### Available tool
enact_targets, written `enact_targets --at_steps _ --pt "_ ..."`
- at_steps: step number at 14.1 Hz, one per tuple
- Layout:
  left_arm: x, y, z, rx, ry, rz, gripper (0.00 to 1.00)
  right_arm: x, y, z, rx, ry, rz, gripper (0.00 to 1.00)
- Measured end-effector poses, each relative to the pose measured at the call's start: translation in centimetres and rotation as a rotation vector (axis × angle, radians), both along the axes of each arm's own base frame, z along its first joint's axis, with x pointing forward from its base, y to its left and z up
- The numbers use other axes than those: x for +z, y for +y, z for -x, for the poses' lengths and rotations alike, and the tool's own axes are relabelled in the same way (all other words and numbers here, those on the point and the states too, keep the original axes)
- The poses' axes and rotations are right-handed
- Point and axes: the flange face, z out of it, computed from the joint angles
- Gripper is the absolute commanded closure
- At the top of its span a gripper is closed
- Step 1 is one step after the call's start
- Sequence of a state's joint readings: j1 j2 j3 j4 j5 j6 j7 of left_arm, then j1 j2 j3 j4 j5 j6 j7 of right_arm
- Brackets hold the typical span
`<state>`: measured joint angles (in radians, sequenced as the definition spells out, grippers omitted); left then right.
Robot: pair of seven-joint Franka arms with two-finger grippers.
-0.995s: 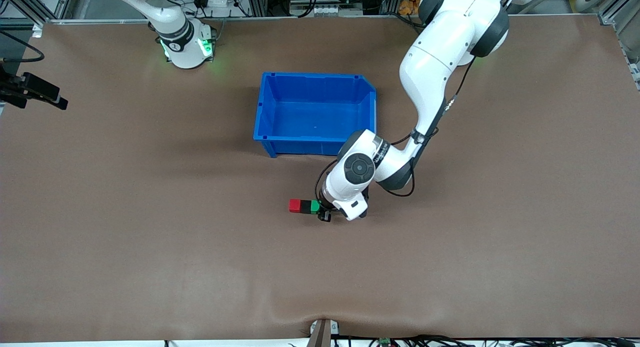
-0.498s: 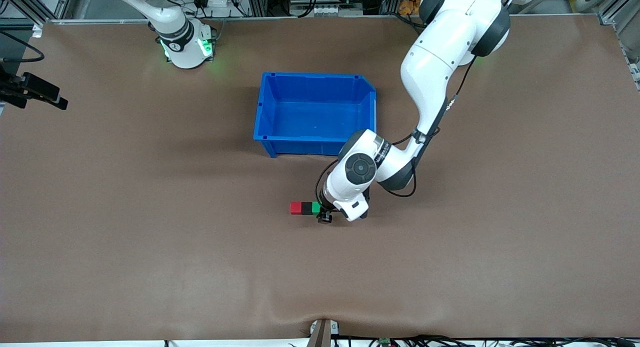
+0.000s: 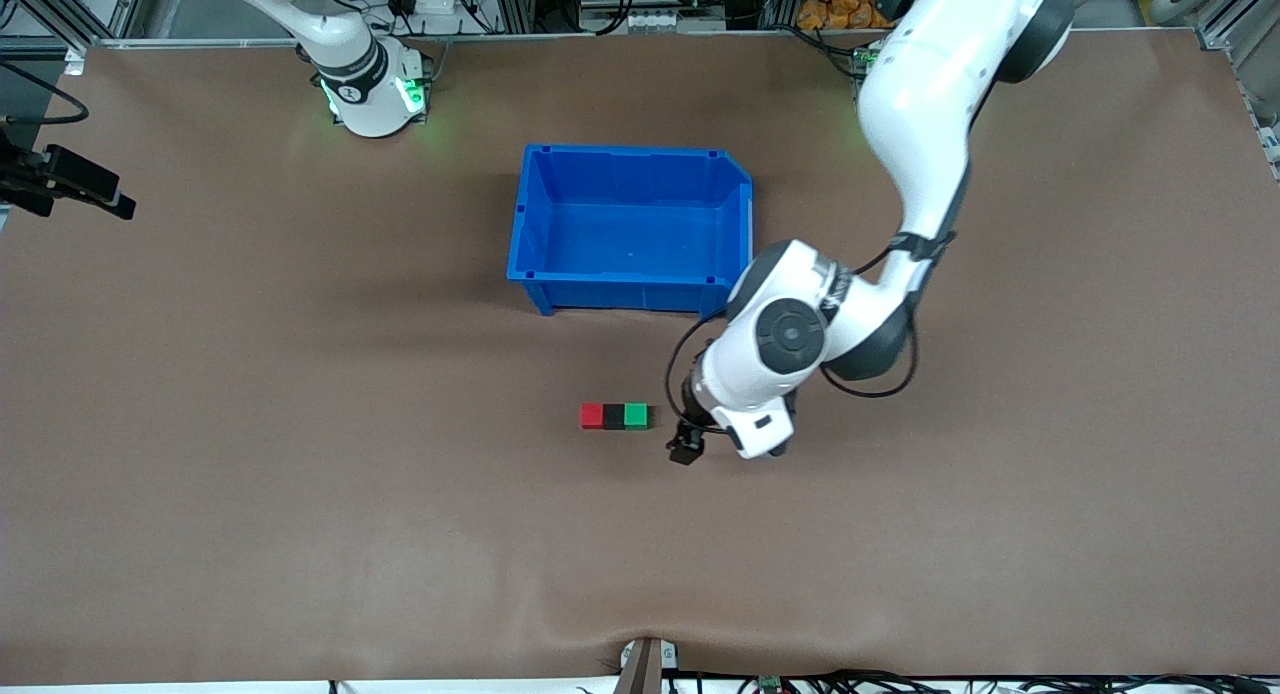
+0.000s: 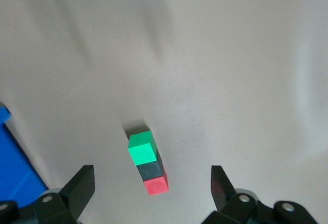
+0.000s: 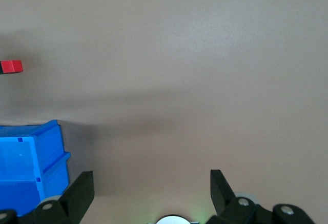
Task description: Attach green and red cubes to black cube
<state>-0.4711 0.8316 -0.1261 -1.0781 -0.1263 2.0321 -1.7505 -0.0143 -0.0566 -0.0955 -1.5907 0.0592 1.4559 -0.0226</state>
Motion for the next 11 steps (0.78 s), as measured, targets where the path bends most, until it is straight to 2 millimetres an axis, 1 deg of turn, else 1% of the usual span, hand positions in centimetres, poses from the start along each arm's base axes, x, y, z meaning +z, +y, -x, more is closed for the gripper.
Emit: enact_targets --at_steps 2,4,7,9,11 --pt "3.7 3.5 -1.2 -0.055 -0.02 -0.006 0.0 0.0 0.0 0.0 0.0 0.0 0.0 0.0" --pt "7.4 7.5 -2.3 -0.12 -0.042 -0.013 0.0 0.0 0.0 0.0 0.0 0.0 0.0 0.0" --pt "13.2 13.9 -3.1 -0.186 -0.074 -0.023 0.0 0.0 0.0 0.0 0.0 0.0 0.0 0.0" --pt "16.0 17.5 -3.1 -0.22 -0.087 -0.031 0.0 0.0 0.0 0.0 0.0 0.0 0.0 0.0" --pt "18.0 20.5 -2.9 -0.245 -0.079 -0.04 0.0 0.0 0.0 0.0 0.0 0.0 0.0 0.0"
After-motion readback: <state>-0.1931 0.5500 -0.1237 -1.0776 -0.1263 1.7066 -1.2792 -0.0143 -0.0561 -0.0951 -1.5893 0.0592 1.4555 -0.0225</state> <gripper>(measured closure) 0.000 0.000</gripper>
